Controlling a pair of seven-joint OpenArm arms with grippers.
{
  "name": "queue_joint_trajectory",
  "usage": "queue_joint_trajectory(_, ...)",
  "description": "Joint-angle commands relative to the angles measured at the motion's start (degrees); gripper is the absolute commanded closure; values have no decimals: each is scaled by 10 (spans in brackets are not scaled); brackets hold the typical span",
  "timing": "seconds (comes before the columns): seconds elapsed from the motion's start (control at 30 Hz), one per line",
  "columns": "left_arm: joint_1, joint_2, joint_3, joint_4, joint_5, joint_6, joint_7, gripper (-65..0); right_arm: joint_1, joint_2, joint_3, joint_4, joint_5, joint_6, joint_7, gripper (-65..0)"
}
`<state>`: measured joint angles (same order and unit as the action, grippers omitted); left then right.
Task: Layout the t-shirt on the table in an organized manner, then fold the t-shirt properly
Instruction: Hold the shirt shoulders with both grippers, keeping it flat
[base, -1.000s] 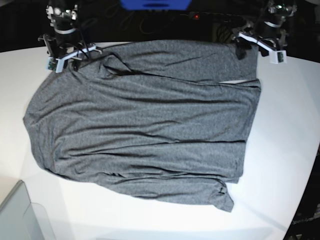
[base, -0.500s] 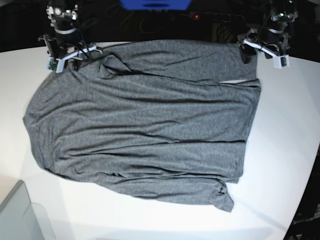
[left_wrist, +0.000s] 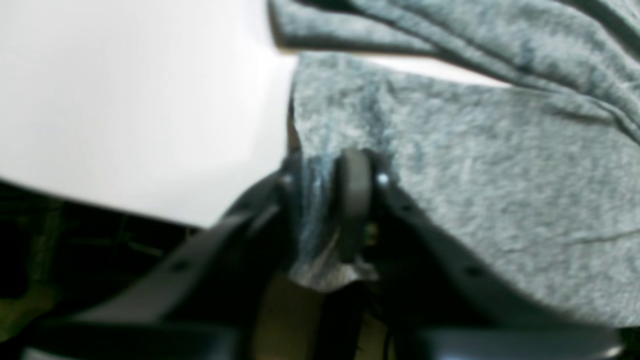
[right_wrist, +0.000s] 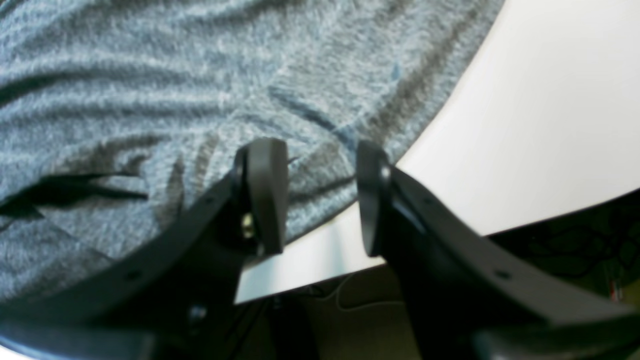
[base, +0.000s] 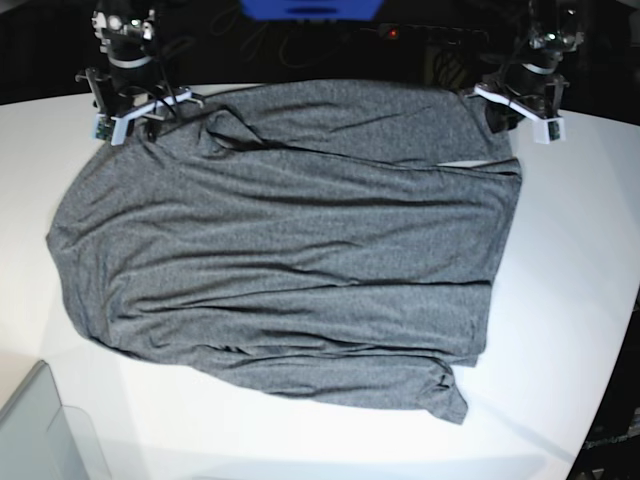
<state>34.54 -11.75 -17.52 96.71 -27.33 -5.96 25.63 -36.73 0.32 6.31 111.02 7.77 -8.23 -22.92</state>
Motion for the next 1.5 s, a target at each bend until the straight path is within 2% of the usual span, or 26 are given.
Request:
queue_joint_trajectory(0.0,8,-3,0,0,-2,-2,21,-36,-4,3,2,13,-2,-3,12,-238)
queue_joint_trajectory(0.03,8,-3,-1,0,-2,-2,21,-1,-8,3,2,13,-2,-3,12,-239)
queue_joint_trajectory(0.2,7,-3,-2,8,-2,-2,23,-1,-10,4,2,13,-3,-3,12,-253)
queue_joint_trajectory(0.47,8,-12,-4,28,-2,-2,21,-1,-4,12,36,8,-4,-6,12,-407)
queue_joint_trajectory(0.57,7,-15,-4,29,-3,-2,21,-1,13,10,60,-5,-4,-6,12,-435)
queue_joint_trajectory(0.7,7,-15,-4,29,-3,-2,20,-1,31,12,73,-47,-4,-5,10,-438)
queue_joint_trajectory(0.9,7,-15,-4,29,-3,-2,20,-1,33,9,68,-65,-3,-3,-35,-448)
queue_joint_trajectory(1.23,7,-15,-4,29,-3,-2,20,-1,43,1,39,-97,-3,-3,-35,-441)
queue_joint_trajectory(1.27,7,-15,-4,29,-3,-2,20,-1,44,1,36,-101,-2,-3,-34,-428)
queue_joint_trajectory(1.33,8,-15,-4,29,-3,-2,20,-1,44,1,35,-104,-2,-3,-33,-361)
queue_joint_trajectory(1.47,11,-14,-18,41,-5,-2,20,-1,44,1,39,-104,-2,-3,-32,-137)
